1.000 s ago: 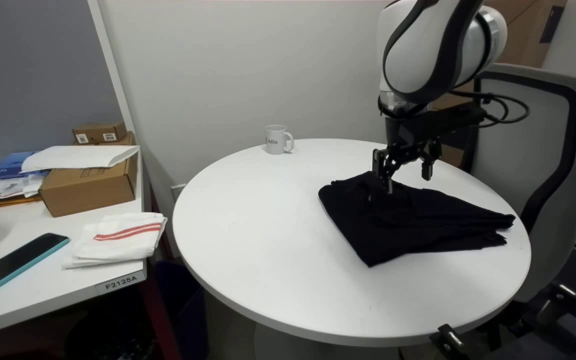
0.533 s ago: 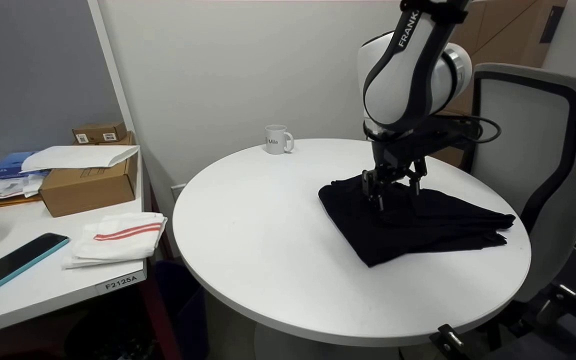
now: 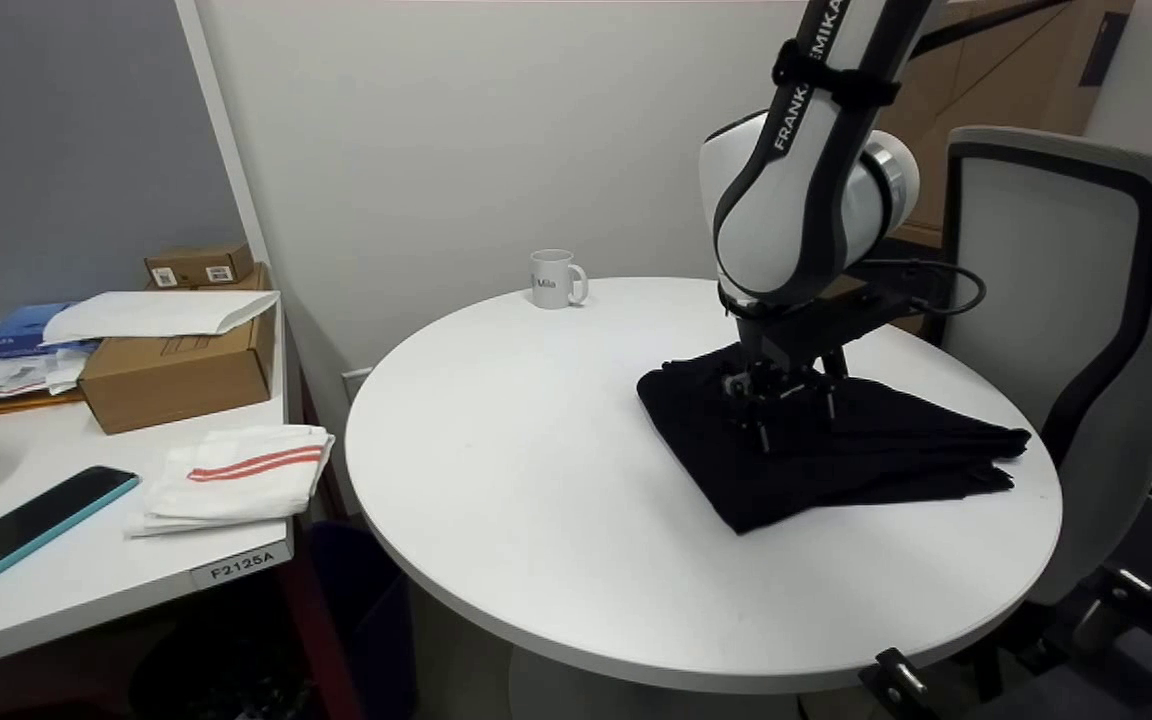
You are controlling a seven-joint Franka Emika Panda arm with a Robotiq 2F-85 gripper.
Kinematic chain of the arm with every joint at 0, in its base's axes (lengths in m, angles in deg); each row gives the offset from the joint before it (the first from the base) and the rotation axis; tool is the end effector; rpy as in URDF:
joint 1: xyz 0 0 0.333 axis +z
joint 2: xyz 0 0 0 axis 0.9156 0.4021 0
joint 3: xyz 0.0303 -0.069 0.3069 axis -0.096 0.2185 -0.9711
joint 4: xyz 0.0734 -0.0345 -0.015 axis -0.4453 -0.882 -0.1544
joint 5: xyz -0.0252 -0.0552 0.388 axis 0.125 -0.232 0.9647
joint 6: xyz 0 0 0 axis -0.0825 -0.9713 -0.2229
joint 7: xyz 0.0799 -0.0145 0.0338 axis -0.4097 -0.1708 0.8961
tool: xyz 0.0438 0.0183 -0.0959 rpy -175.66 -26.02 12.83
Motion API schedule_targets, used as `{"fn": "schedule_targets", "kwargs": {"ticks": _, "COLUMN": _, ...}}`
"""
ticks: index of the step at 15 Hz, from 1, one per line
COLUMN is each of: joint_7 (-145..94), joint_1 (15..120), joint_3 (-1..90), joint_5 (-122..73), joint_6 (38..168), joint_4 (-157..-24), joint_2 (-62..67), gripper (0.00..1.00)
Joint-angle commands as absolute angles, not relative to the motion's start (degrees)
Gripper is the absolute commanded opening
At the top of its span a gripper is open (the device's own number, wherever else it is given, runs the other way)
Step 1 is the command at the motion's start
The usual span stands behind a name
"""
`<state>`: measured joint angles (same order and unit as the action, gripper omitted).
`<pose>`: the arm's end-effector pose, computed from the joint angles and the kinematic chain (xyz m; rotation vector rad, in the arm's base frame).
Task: Fold the black shirt on the table
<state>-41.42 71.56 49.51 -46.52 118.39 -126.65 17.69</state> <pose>0.5103 -0.0325 0.1082 2.8457 -0.0136 -0.2033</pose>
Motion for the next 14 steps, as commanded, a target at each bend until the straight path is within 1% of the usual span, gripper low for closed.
{"fn": "schedule_targets", "kwargs": {"ticks": 1, "joint_7": -40.37, "joint_1": 73.81, "joint_3": 50.89, "joint_5": -46.28, "joint_6": 119.07, "joint_4": -125.69, "joint_2": 19.16, "gripper": 0.69}}
{"fn": "schedule_targets", "kwargs": {"ticks": 2, "joint_7": -40.4, "joint_1": 74.12, "joint_3": 50.96, "joint_5": -46.3, "joint_6": 119.05, "joint_4": -125.7, "joint_2": 19.02, "gripper": 0.64}}
{"fn": "schedule_targets", "kwargs": {"ticks": 5, "joint_7": -40.4, "joint_1": 74.65, "joint_3": 51.18, "joint_5": -46.32, "joint_6": 119.06, "joint_4": -125.76, "joint_2": 18.31, "gripper": 0.39}}
{"fn": "schedule_targets", "kwargs": {"ticks": 10, "joint_7": -40.54, "joint_1": 74.7, "joint_3": 52.44, "joint_5": -46.57, "joint_6": 118.97, "joint_4": -125.8, "joint_2": 16.75, "gripper": 0.02}}
{"fn": "schedule_targets", "kwargs": {"ticks": 11, "joint_7": -40.54, "joint_1": 74.56, "joint_3": 52.73, "joint_5": -46.58, "joint_6": 118.9, "joint_4": -125.77, "joint_2": 16.44, "gripper": 0.0}}
{"fn": "schedule_targets", "kwargs": {"ticks": 14, "joint_7": -40.57, "joint_1": 74.15, "joint_3": 53.99, "joint_5": -46.88, "joint_6": 118.72, "joint_4": -125.9, "joint_2": 14.97, "gripper": 0.01}}
